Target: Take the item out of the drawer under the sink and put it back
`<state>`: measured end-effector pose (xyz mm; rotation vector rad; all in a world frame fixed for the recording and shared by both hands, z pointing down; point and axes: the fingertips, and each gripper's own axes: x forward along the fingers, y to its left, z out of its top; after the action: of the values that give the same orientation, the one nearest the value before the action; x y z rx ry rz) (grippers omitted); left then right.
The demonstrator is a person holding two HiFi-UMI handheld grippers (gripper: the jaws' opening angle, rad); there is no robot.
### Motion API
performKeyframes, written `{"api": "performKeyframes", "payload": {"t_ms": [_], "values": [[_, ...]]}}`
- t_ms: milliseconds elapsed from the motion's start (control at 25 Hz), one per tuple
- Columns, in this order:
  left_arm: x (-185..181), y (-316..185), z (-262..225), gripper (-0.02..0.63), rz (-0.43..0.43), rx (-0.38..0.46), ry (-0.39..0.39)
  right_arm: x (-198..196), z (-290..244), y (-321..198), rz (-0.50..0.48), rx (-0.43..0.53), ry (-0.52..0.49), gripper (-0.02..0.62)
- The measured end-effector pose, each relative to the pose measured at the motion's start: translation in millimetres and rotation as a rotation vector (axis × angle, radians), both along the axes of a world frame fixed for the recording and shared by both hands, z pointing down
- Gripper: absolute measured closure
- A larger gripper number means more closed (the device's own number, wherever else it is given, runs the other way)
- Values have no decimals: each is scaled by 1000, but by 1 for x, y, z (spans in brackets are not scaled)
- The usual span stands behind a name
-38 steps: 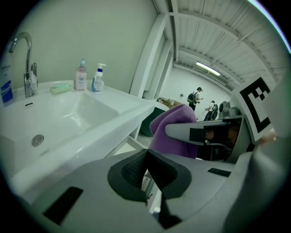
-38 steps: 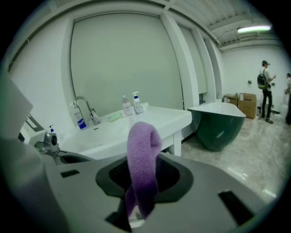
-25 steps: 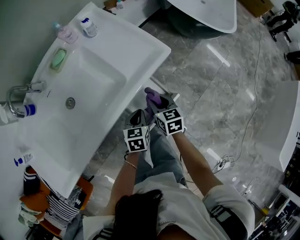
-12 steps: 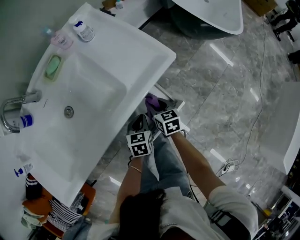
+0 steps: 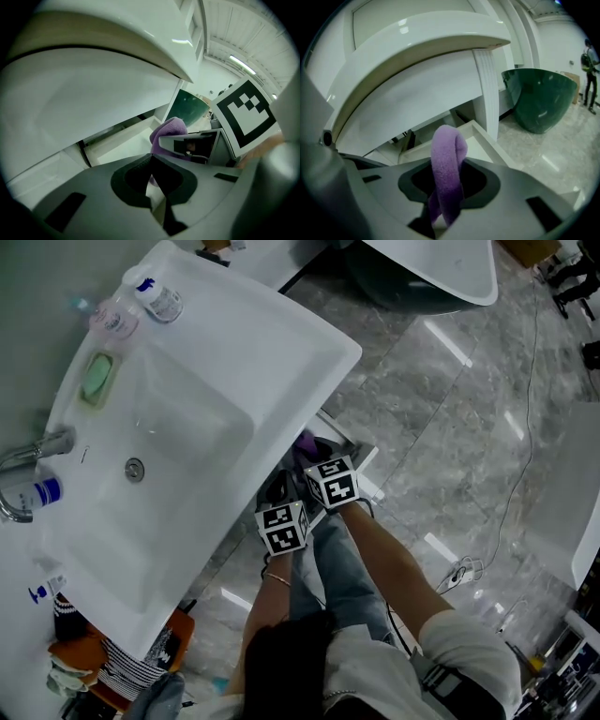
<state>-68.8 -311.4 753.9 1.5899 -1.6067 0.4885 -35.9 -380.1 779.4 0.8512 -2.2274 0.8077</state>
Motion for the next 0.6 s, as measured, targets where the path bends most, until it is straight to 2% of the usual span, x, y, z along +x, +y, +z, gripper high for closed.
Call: {"api": "performKeyframes", "payload": {"t_ms": [280, 600], "values": [[-3, 4, 6, 603, -28, -12, 4, -8, 11, -6, -11, -17, 15, 468], [-11, 5, 6, 603, -46, -17, -1, -9, 10, 3, 11, -54, 6, 415]]}}
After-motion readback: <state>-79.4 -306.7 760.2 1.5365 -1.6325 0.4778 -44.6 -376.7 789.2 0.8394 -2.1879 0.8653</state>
